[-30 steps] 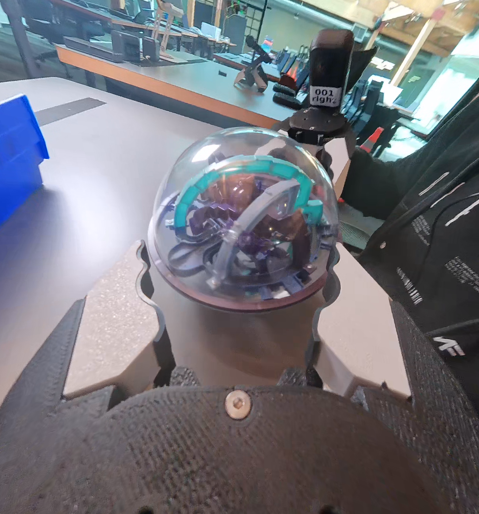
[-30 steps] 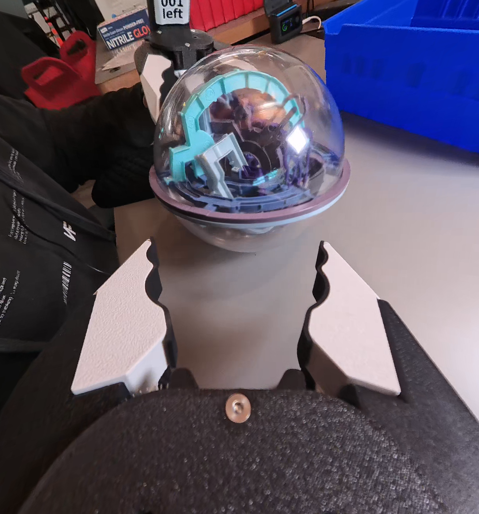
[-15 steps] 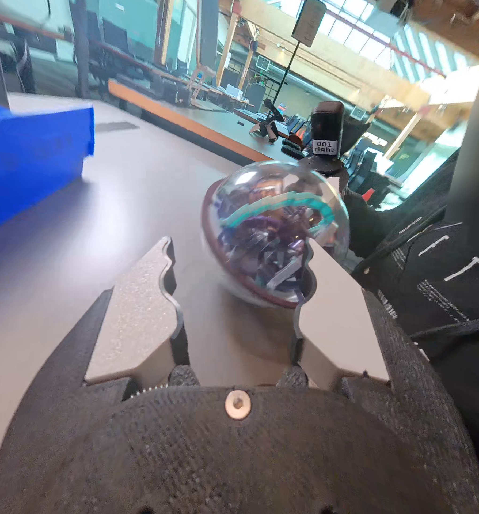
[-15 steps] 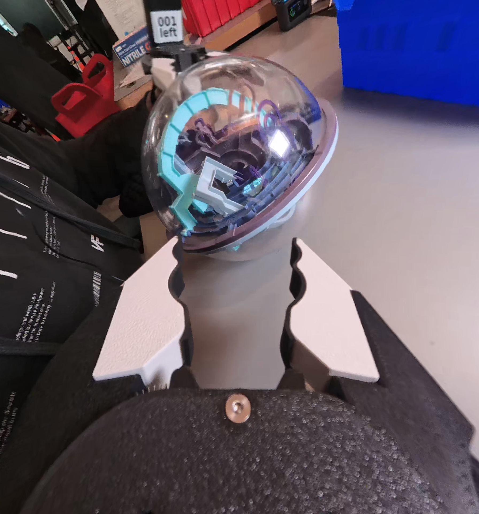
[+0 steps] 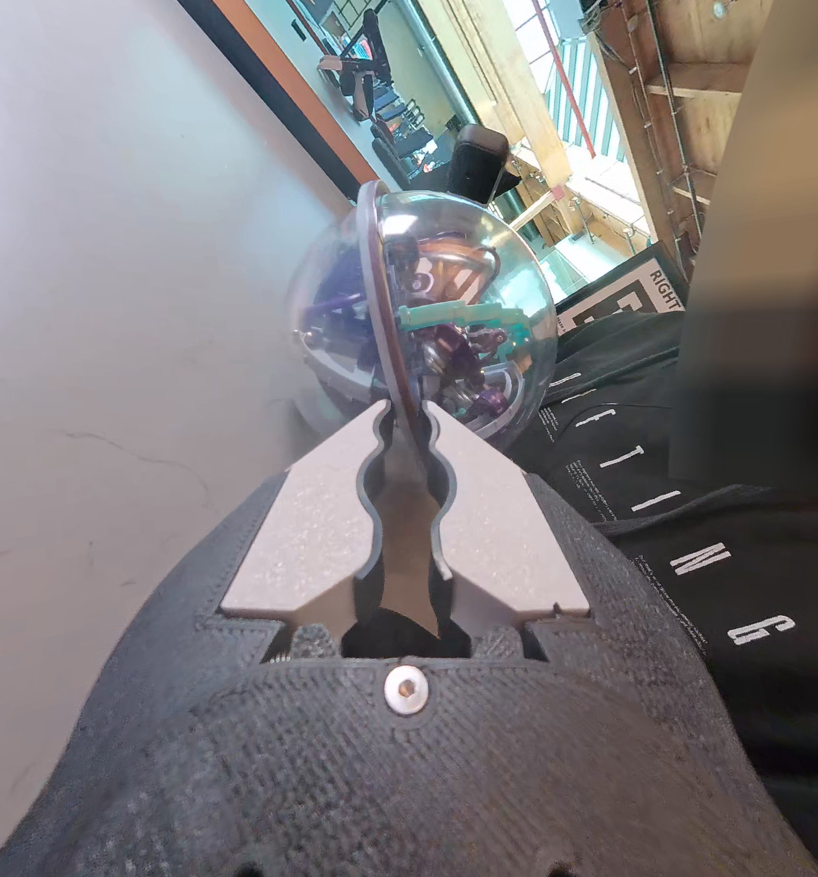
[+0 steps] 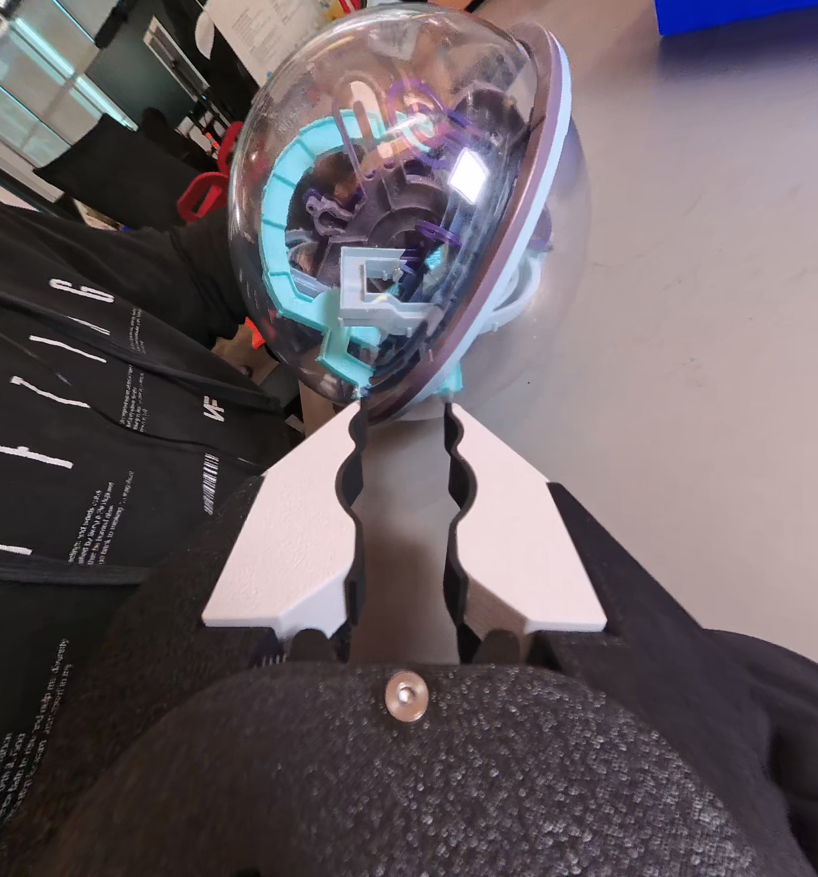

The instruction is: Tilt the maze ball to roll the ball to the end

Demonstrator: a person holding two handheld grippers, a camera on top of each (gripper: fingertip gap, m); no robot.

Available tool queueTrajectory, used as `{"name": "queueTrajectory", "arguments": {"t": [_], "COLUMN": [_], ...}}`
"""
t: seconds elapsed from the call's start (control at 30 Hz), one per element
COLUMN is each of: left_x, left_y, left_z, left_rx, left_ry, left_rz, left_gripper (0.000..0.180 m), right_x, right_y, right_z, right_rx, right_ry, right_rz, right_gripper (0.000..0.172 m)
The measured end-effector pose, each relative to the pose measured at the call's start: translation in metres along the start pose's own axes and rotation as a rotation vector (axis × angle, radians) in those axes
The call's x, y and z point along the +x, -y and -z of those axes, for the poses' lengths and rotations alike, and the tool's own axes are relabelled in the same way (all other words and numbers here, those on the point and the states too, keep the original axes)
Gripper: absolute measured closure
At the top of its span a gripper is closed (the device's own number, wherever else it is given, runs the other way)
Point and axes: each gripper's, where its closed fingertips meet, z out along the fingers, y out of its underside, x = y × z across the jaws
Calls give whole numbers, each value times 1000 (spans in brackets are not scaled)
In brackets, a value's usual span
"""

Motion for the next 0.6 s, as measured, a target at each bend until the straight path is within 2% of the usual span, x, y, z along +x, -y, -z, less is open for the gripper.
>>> {"name": "queueTrajectory", "arguments": {"t": [0.13, 0.23, 0.33, 0.6], "left_x": [1, 1, 9, 66], "left_y": [1, 2, 13, 70], "left_z": [-2, -2, -2, -4], "left_rx": [8, 17, 74, 198], "left_ry": [26, 56, 66, 97], "left_rz": [-35, -82, -192, -611], "left_gripper": [172, 172, 174, 175], "right_x": [2, 5, 9, 2], "right_y": [0, 2, 15, 81], "right_z": [2, 3, 9, 40], "right_rx": [21, 21, 64, 139], "right_ry": [37, 27, -25, -169], "right_rz": [-35, 4, 140, 528], "right_gripper": [151, 157, 162, 165]}}
